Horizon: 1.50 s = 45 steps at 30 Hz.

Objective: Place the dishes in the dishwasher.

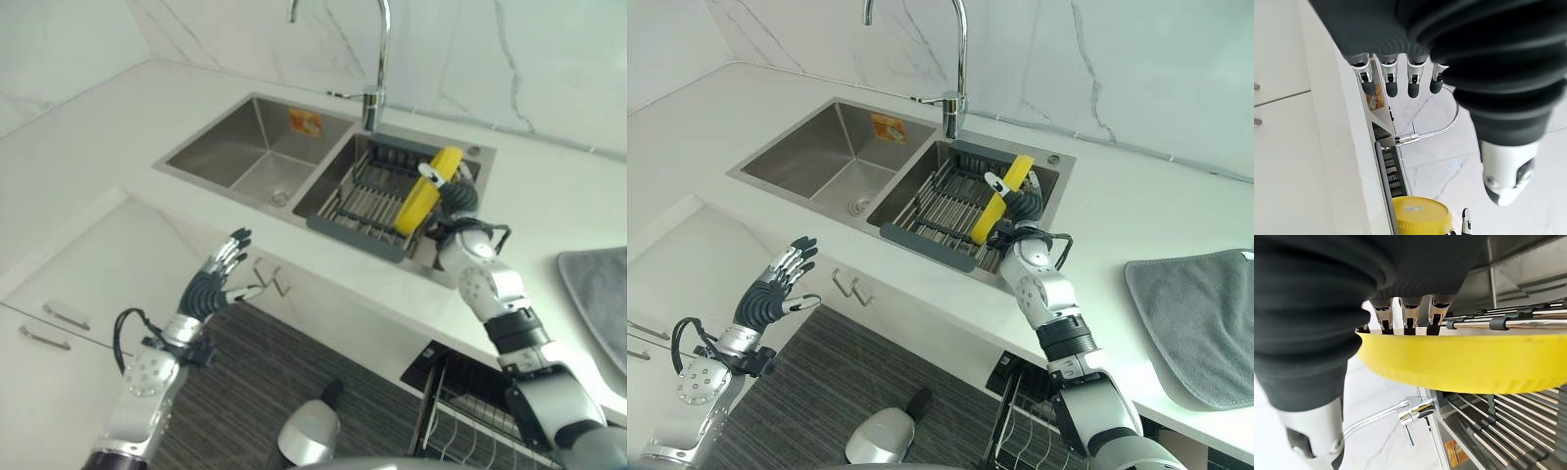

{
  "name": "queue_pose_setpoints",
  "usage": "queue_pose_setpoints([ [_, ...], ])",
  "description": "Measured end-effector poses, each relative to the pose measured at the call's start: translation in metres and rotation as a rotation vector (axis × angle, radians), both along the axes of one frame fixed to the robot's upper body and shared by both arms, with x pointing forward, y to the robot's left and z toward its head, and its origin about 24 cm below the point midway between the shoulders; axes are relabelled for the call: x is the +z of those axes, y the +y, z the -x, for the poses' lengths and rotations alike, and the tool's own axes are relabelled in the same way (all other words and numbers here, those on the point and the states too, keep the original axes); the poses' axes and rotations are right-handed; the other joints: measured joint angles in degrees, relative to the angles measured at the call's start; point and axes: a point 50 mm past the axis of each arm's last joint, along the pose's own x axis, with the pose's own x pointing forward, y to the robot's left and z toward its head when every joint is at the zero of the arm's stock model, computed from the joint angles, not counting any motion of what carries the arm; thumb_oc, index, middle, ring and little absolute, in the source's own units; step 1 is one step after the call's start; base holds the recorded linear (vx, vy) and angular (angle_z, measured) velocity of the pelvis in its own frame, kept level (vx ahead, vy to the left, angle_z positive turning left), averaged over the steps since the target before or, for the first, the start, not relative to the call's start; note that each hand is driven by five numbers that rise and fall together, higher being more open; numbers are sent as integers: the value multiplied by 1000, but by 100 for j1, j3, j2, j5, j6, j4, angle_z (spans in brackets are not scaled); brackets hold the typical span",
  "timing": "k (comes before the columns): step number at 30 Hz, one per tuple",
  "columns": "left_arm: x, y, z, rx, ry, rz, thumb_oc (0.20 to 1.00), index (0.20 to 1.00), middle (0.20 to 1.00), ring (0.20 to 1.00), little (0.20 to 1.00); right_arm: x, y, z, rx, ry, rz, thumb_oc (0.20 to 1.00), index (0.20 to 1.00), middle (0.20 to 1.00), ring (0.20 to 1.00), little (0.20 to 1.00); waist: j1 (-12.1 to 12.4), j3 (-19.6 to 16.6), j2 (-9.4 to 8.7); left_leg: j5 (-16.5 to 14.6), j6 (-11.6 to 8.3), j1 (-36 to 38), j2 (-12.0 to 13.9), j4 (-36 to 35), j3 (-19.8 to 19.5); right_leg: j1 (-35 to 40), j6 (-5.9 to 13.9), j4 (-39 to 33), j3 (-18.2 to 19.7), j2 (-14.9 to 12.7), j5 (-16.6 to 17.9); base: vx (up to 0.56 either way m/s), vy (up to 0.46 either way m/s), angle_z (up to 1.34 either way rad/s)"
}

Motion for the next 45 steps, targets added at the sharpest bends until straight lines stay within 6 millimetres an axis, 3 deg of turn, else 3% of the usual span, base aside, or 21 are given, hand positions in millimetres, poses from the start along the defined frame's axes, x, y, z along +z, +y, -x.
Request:
queue_pose_setpoints([
  [6,0,0,0,-16,5,15,1000,1000,1000,1000,1000,1,-2,-3,-22,30,27,1000,1000,1000,1000,1000,1,9,-17,0,0,0,-6,5,-2,9,-3,0,-2,0,-1,0,0,0],
  [11,0,-1,-2,-21,18,31,1000,1000,1000,1000,1000,-14,-11,-14,-77,135,50,1000,1000,1000,1000,1000,21,12,-22,0,1,-2,-20,27,-28,29,-6,5,-16,-1,-4,10,17,1],
  [18,-1,-2,-3,-25,20,31,1000,1000,1000,1000,1000,-12,-14,-21,-104,155,62,1000,1000,1000,1000,1000,36,11,-19,-2,4,-35,-39,81,-74,39,-8,5,-43,-1,-8,3,36,3],
  [23,-4,-8,-4,-56,35,34,1000,1000,1000,1000,1000,-15,-31,-26,-157,199,88,1000,1000,1000,1000,1000,125,12,-14,-5,9,-84,-97,111,-168,69,-25,5,-155,-11,-24,17,59,10],
  [32,-4,-7,-4,-67,47,110,1000,1000,1000,1000,1000,-18,-39,-28,-161,220,101,1000,1000,1000,1000,1000,211,28,9,-2,7,-196,-164,142,-320,70,-5,10,-296,0,-43,-11,15,9],
  [35,-4,-7,-5,-67,46,113,1000,1000,1000,1000,1000,-17,-40,-28,-167,218,104,200,200,200,200,200,213,28,9,-3,7,-195,-171,143,-334,81,3,12,-297,0,-40,4,-1,2],
  [45,-7,-4,-9,-53,73,141,1000,1000,1000,1000,1000,-16,-43,-28,-205,217,106,200,200,200,200,200,251,44,23,-6,8,-195,-180,172,-350,106,1,14,-297,1,-48,0,0,0],
])
